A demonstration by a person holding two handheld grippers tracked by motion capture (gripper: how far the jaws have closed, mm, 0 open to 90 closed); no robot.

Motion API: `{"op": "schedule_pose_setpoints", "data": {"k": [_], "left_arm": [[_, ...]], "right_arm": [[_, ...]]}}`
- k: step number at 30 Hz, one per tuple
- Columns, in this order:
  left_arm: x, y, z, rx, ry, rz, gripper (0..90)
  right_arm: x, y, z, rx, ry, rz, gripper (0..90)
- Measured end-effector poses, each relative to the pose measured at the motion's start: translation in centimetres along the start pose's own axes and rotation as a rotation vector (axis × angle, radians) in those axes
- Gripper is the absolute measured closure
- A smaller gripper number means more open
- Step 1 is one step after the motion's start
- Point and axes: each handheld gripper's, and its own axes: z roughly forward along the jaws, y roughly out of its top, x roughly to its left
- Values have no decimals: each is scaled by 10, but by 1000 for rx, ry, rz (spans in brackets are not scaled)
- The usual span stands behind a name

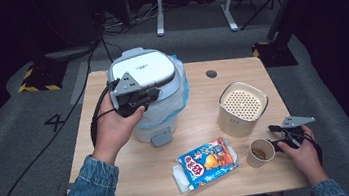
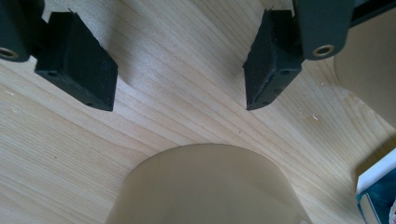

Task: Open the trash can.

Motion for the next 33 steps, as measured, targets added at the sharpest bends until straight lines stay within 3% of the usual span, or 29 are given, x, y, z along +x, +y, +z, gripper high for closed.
{"op": "schedule_pose_setpoints", "data": {"k": [5, 11, 13, 16, 18, 23, 27, 33], "left_arm": [[1, 0, 0, 3, -8, -13, 900], [2, -3, -1, -29, -28, -38, 873], [-1, -4, -1, -72, -54, -49, 737], [-11, -5, -3, -108, -108, -27, 601], [-20, -7, -1, -79, -151, -8, 512], [-43, -14, 12, 19, -196, 48, 442], [-59, -23, 28, 116, -207, 95, 440], [-71, -39, 58, 182, -251, 88, 433]], "right_arm": [[0, 0, 0, 0, 0, 0, 261], [0, 0, 0, 0, 1, 0, 261], [0, 0, 0, 0, 0, 0, 261], [0, 0, 0, 0, 1, 0, 261], [0, 0, 0, 0, 1, 0, 261], [0, 0, 0, 0, 0, 0, 261], [0, 0, 0, 0, 1, 0, 261], [0, 0, 0, 0, 0, 0, 261]]}}
